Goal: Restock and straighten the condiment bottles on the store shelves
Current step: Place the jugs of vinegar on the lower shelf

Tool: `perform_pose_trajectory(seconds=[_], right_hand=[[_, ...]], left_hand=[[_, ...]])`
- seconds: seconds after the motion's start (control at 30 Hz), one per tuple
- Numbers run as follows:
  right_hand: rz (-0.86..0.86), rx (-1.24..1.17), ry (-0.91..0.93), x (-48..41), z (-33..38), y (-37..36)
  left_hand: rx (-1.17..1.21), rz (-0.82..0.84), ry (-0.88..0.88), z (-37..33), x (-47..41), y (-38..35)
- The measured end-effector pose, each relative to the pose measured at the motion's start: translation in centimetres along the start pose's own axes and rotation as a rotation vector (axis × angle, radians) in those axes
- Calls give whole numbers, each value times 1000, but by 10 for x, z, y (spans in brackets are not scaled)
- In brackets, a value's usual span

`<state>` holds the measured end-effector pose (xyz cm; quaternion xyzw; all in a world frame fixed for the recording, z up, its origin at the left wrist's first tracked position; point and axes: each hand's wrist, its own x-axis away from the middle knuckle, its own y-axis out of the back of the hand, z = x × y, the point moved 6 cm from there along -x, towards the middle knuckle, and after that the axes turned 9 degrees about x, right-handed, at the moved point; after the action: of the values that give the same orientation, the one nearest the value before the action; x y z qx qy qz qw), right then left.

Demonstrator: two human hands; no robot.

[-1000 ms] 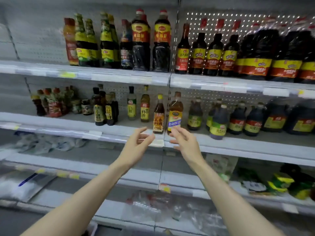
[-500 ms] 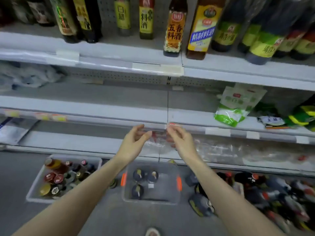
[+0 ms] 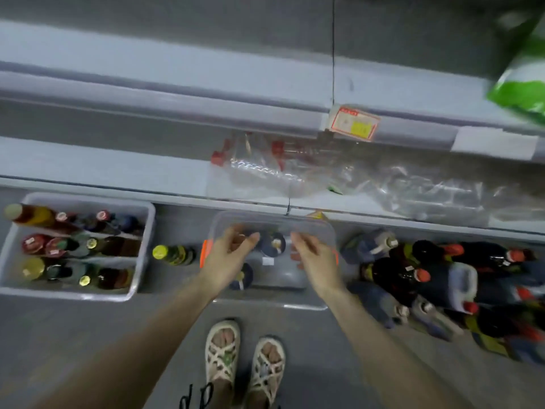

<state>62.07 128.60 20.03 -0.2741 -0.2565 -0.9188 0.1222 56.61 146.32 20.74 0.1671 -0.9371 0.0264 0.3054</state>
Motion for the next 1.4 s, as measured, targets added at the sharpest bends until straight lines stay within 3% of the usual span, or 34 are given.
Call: perform_pose_trajectory(seconds=[0.17, 0.37, 0.8, 1.1, 1.4], right_hand=[[-13, -115, -98, -59, -79, -47], [-28, -90, -152, -129, -163, -95], [14, 64, -140, -187, -221, -136], [-60, 43, -29, -156, -172, -89], [-214, 105, 128, -40, -18, 52]], left_hand=[[-8, 11, 86, 89, -65, -3], [-83, 74, 100, 172, -133, -10], [-112, 95, 72, 231, -179, -15], [-129, 125, 78, 194, -142, -22], [-101, 238, 3, 20, -32, -62]])
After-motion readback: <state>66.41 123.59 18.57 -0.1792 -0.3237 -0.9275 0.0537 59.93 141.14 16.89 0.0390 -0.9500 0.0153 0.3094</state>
